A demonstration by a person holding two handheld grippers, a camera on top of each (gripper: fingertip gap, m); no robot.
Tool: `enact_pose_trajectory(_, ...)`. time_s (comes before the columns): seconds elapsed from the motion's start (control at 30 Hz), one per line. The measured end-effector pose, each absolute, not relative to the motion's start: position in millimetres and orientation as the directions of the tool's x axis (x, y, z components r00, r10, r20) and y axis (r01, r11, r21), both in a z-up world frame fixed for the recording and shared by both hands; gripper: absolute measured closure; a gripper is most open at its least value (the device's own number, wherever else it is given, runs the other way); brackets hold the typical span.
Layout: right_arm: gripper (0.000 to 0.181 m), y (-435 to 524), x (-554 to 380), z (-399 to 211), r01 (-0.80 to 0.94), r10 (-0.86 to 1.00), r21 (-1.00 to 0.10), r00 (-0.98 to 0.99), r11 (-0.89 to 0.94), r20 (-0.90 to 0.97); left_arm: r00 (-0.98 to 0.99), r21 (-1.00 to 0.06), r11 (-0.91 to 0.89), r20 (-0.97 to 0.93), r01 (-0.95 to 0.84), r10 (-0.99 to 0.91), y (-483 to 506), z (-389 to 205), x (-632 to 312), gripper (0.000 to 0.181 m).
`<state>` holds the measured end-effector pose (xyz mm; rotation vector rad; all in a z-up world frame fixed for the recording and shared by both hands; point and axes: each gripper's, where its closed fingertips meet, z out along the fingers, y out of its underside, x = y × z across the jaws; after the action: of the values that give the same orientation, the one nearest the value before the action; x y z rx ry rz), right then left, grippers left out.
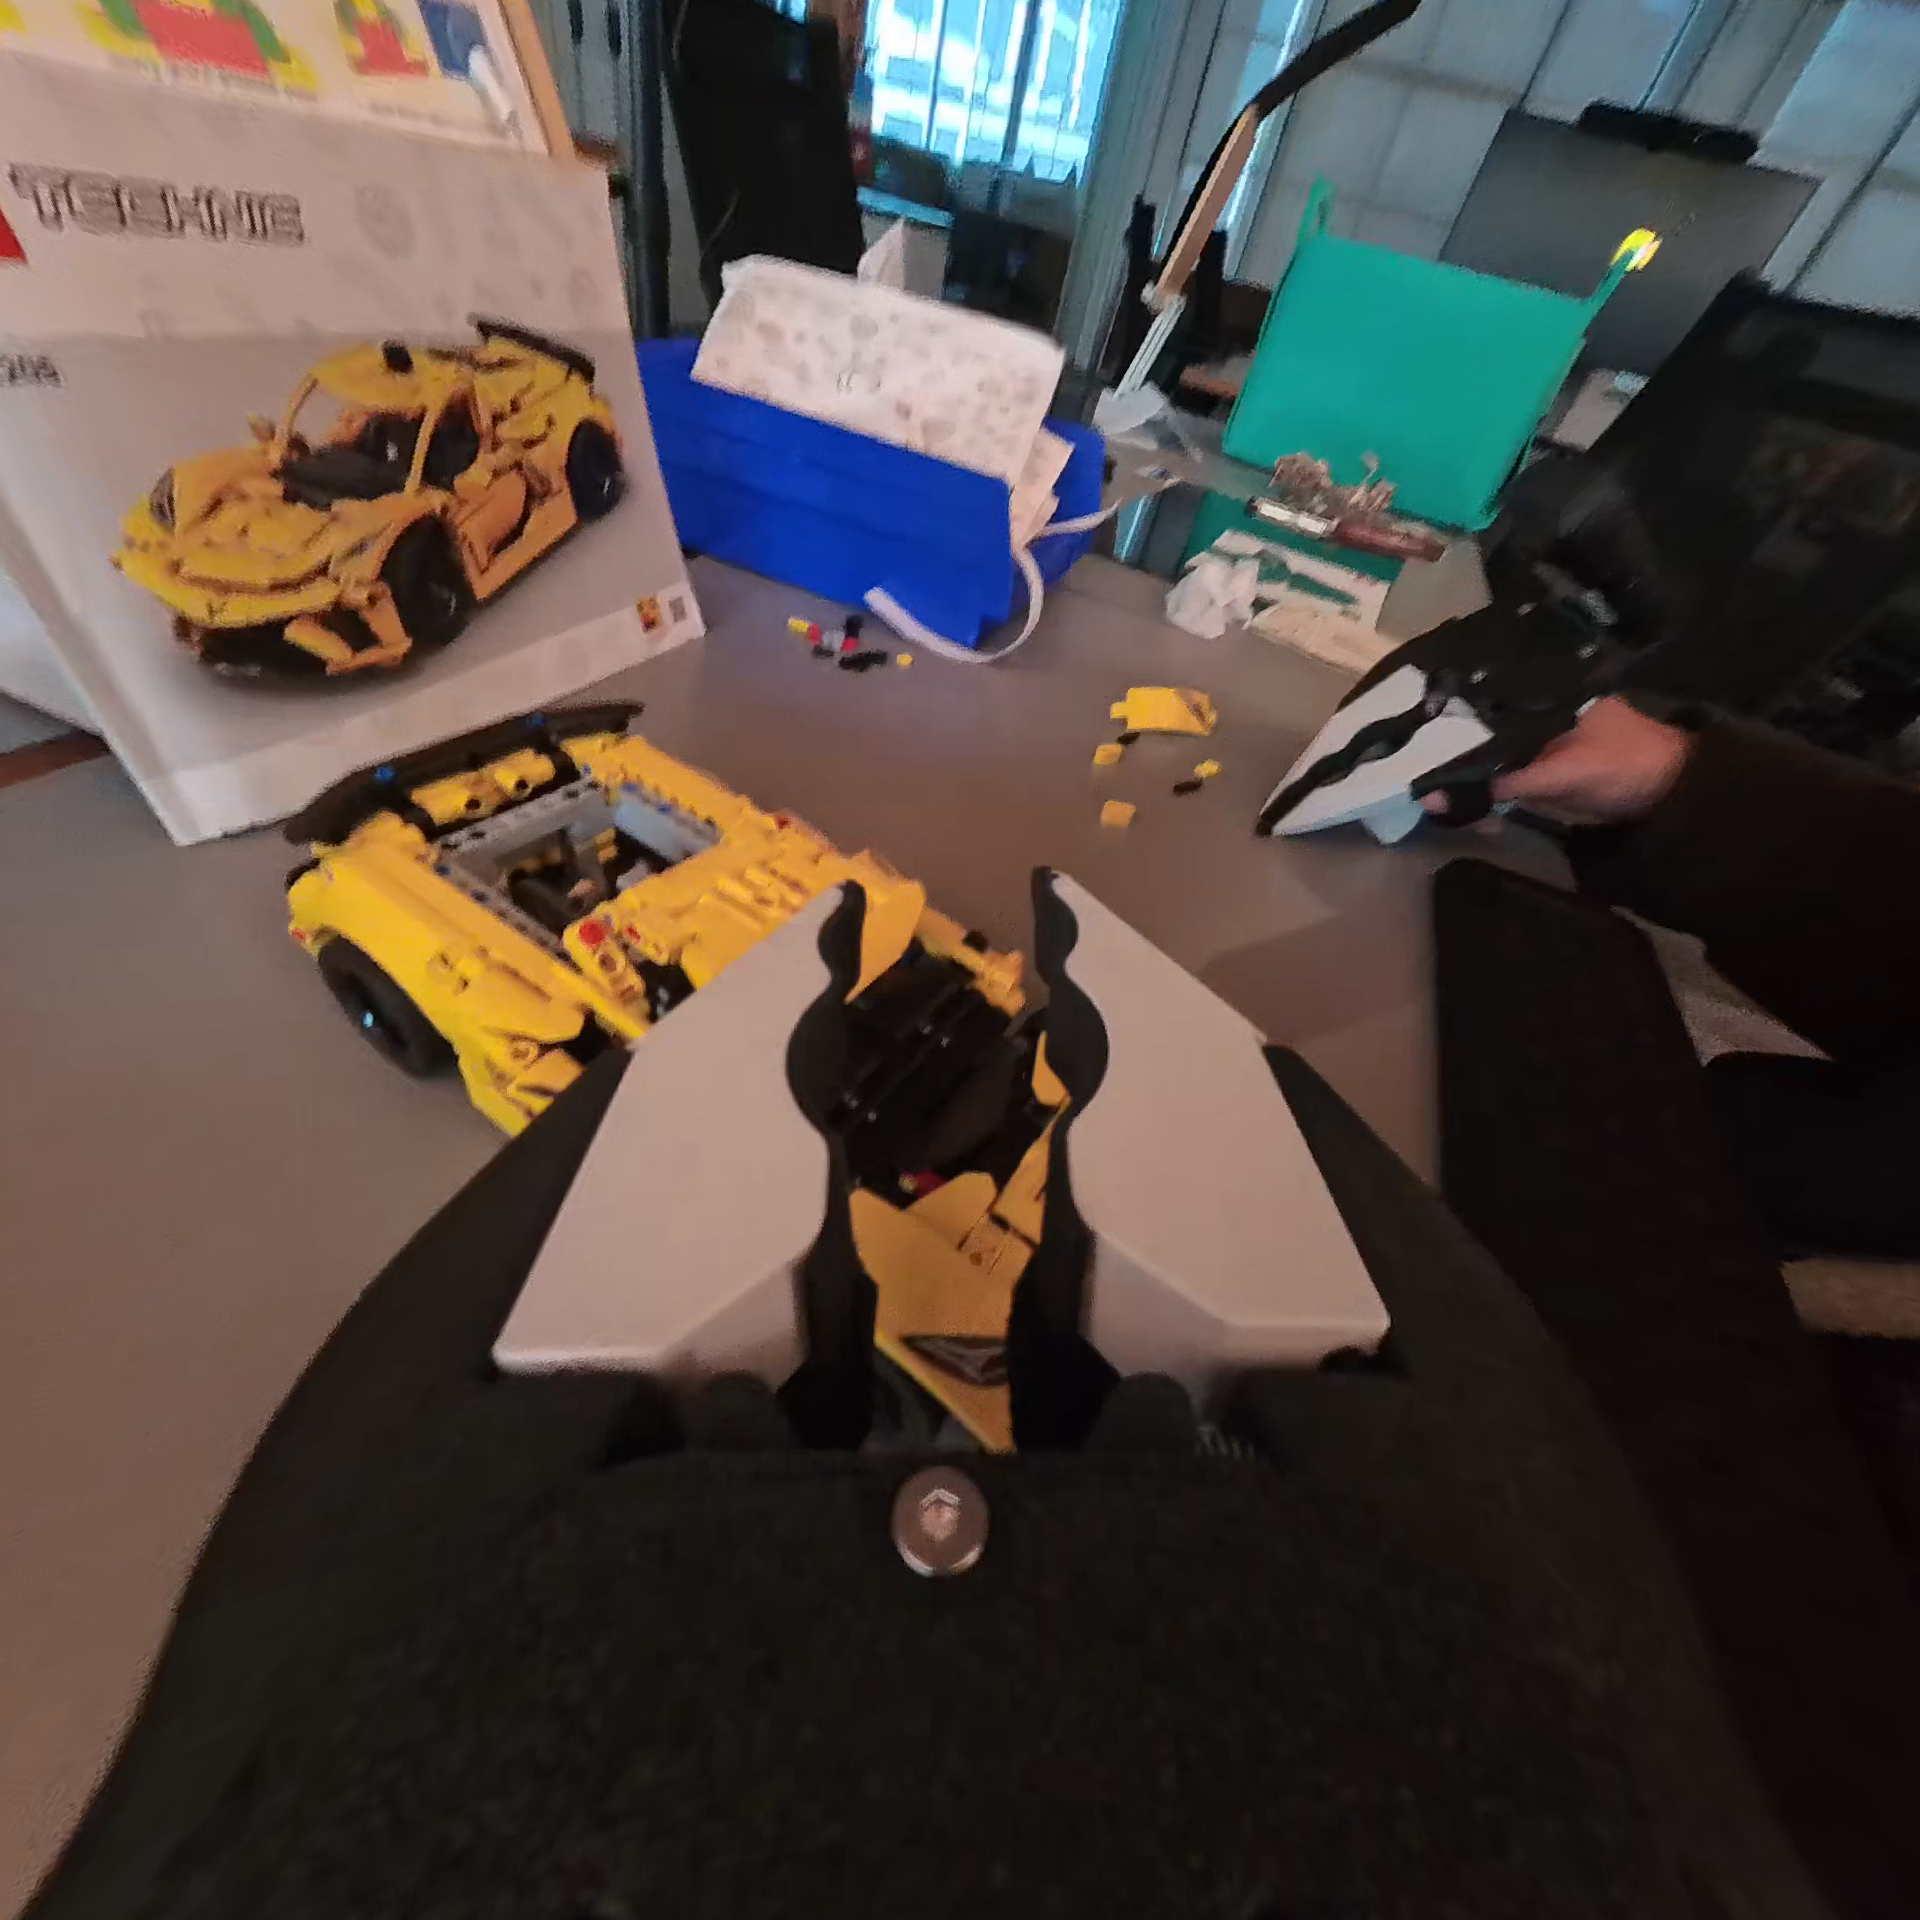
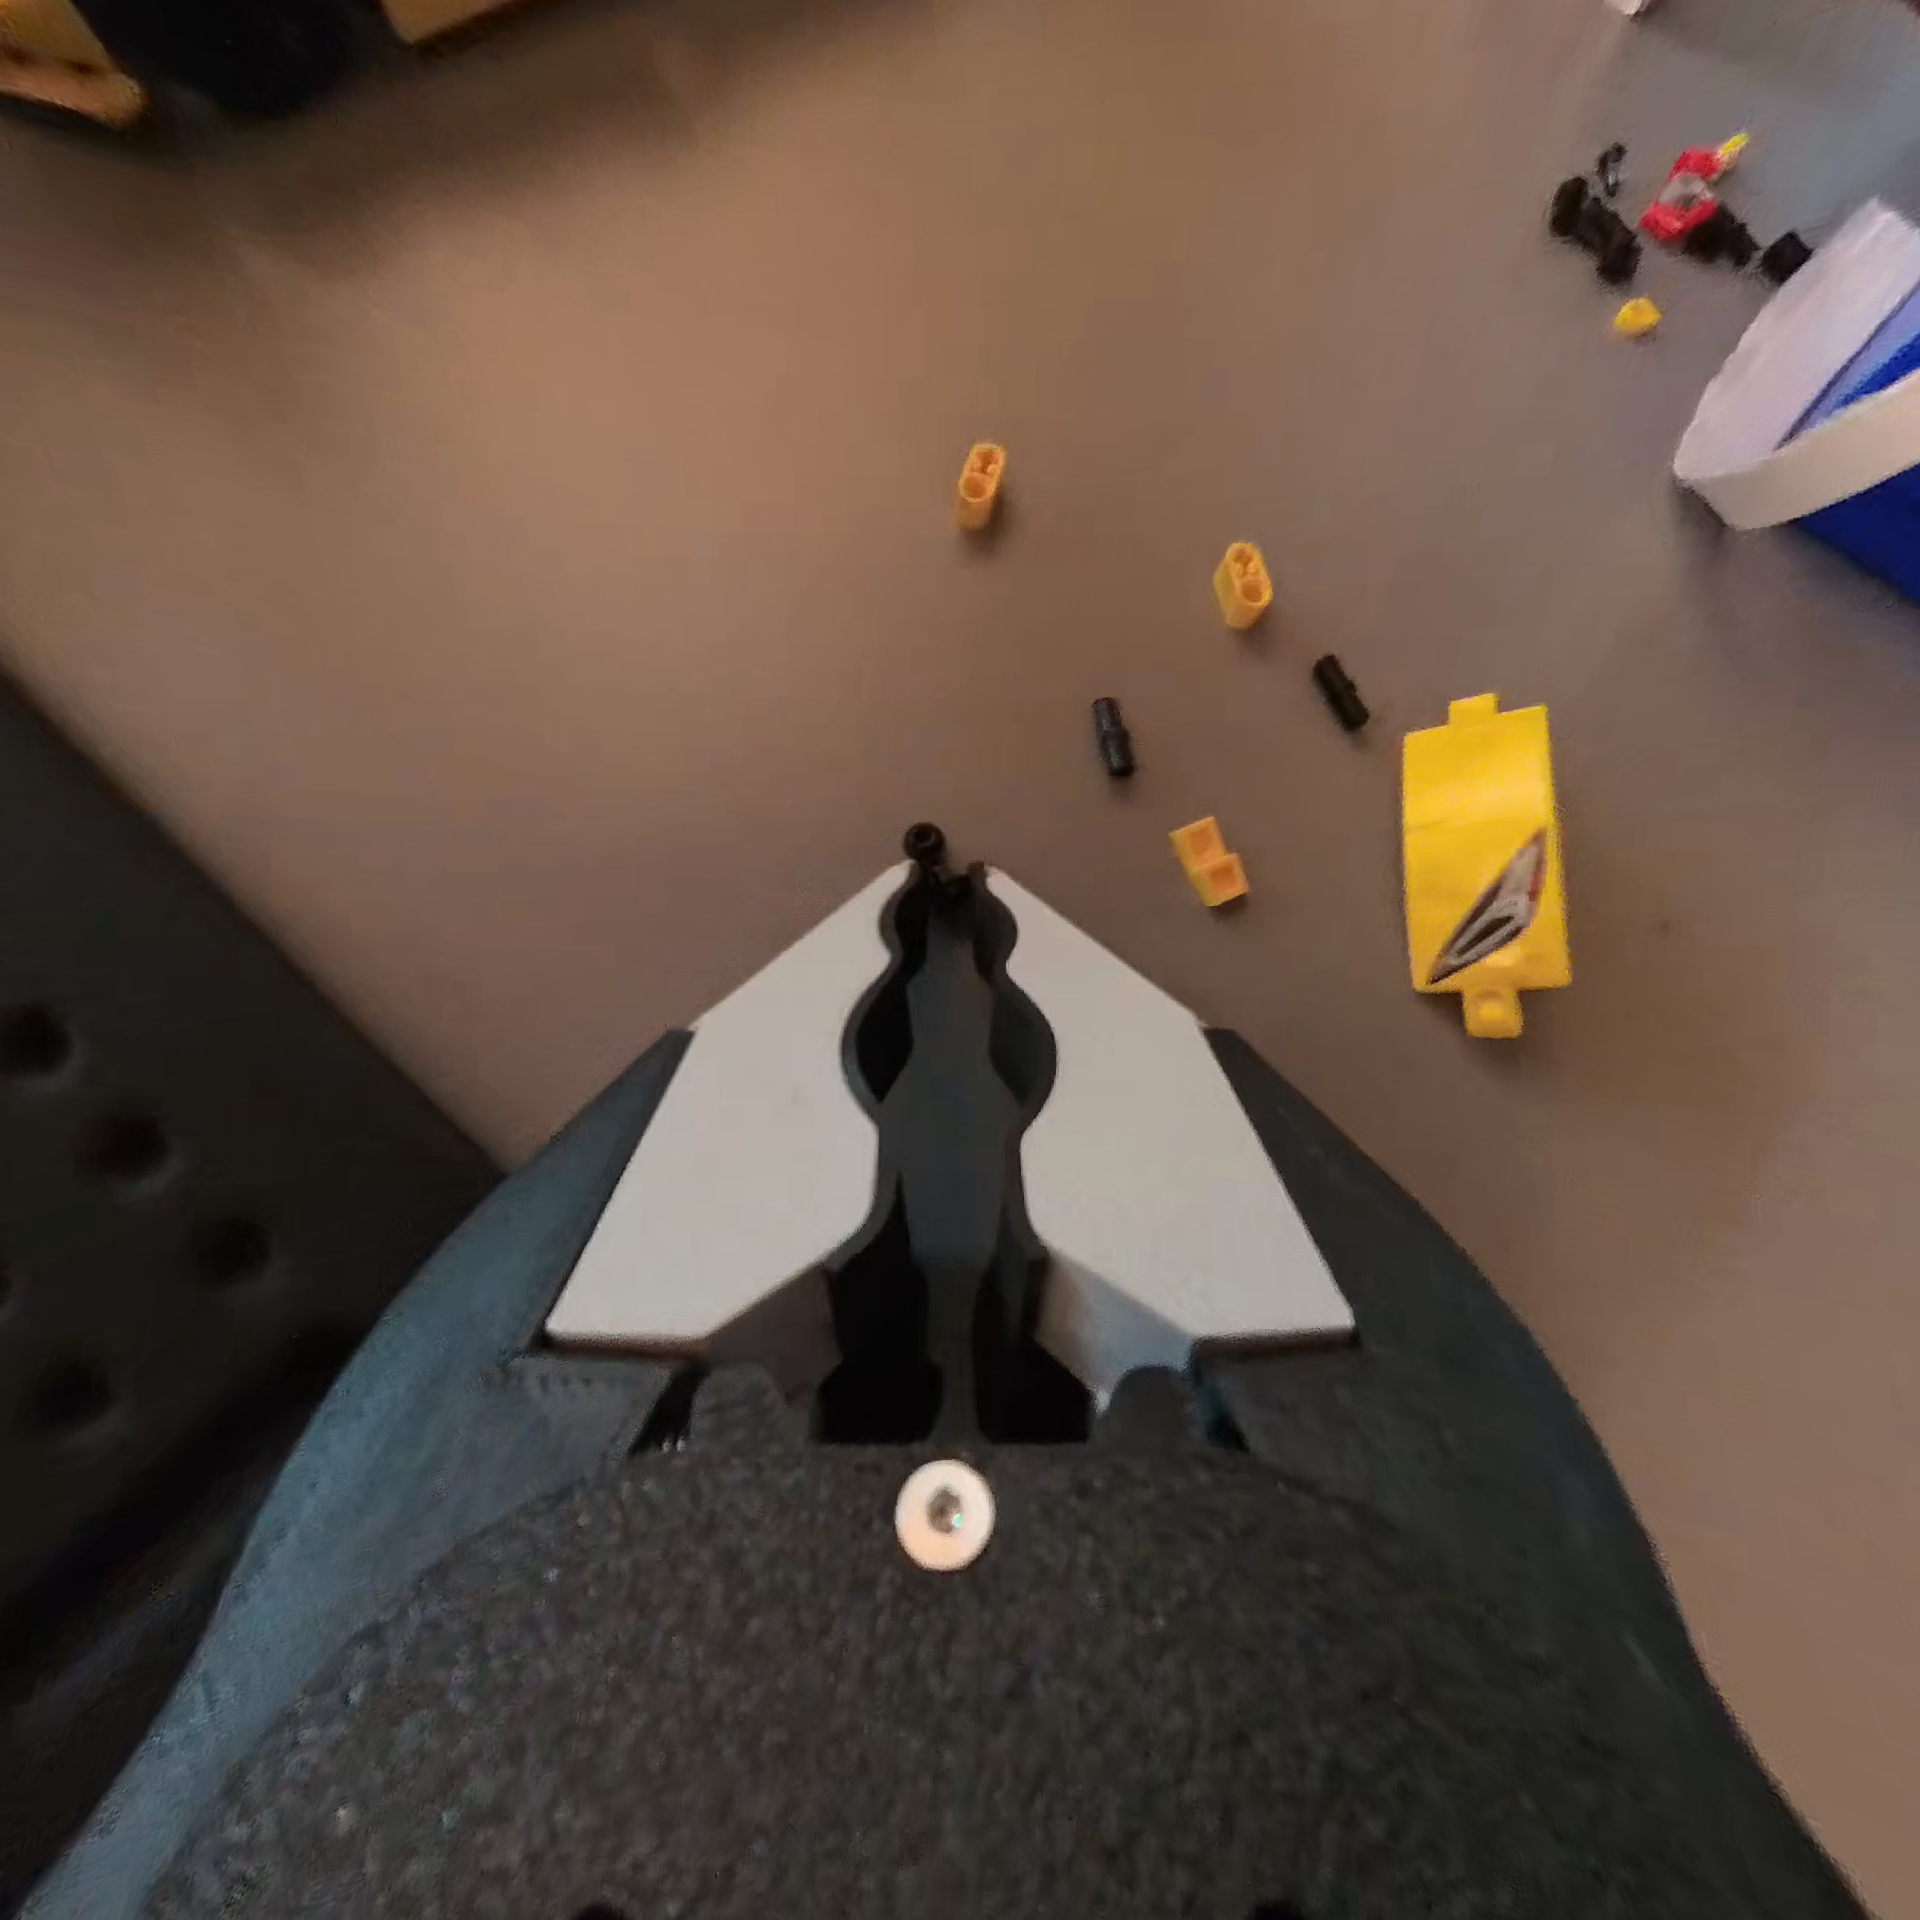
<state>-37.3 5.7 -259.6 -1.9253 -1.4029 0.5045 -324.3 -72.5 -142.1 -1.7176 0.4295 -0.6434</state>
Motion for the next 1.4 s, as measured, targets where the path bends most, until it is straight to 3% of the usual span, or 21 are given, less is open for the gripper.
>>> enact_pose_trajectory(0.13, 0.174, 50.1, -29.0, -251.7, 0.673, 0.892, -0.707, 0.431, -0.218, 0.135, 0.785, -0.971, -0.238, 0.170, 0.029, -0.596, -74.1, -143.0, -322.3, 0.149)
enact_pose_trajectory(0.37, 0.174, 81.6, -39.6, -259.1, 0.653, 0.898, -0.696, 0.439, -0.298, 0.028, 0.833, -0.961, -0.276, 0.125, -0.034, -0.538, -70.6, -157.4, -332.1, 0.149)
enact_pose_trajectory(0.43, 0.166, 80.2, -39.9, -256.7, 0.650, 0.899, -0.698, 0.438, -0.301, 0.020, 0.840, -0.959, -0.279, 0.116, -0.044, -0.530, -70.0, -159.5, -333.8, 0.149)
enact_pose_trajectory(0.63, 0.157, 78.0, -51.7, -174.0, 0.472, 0.867, -0.847, 0.498, -0.246, 0.026, 0.864, -0.958, -0.285, 0.105, -0.045, -0.493, -66.7, -162.0, -343.1, 0.149)
enact_pose_trajectory(0.77, 0.153, 34.3, -134.8, -124.7, 0.384, 0.951, -0.917, 0.308, -0.111, 0.014, 0.859, -0.948, -0.313, 0.116, -0.054, -0.498, -67.1, -167.2, -341.7, 0.149)
enact_pose_trajectory(0.97, 0.145, -33.5, -253.6, -186.7, 0.508, 0.994, -0.861, -0.103, 0.019, -0.039, 0.862, -0.929, -0.361, 0.115, -0.083, -0.494, -68.6, -177.7, -339.0, 0.149)
enact_pose_trajectory(1.2, 0.166, -49.1, -275.4, -215.8, 0.514, 0.972, -0.827, -0.172, 0.226, 0.158, 0.826, -0.921, -0.366, 0.104, -0.129, -0.554, -73.9, -181.0, -323.6, 0.157)
enact_pose_trajectory(1.4, 0.177, -48.8, -277.0, -220.6, 0.505, 0.970, -0.829, -0.142, 0.241, 0.196, 0.804, -0.913, -0.347, 0.038, -0.213, -0.593, -72.2, -186.5, -307.5, 0.158)
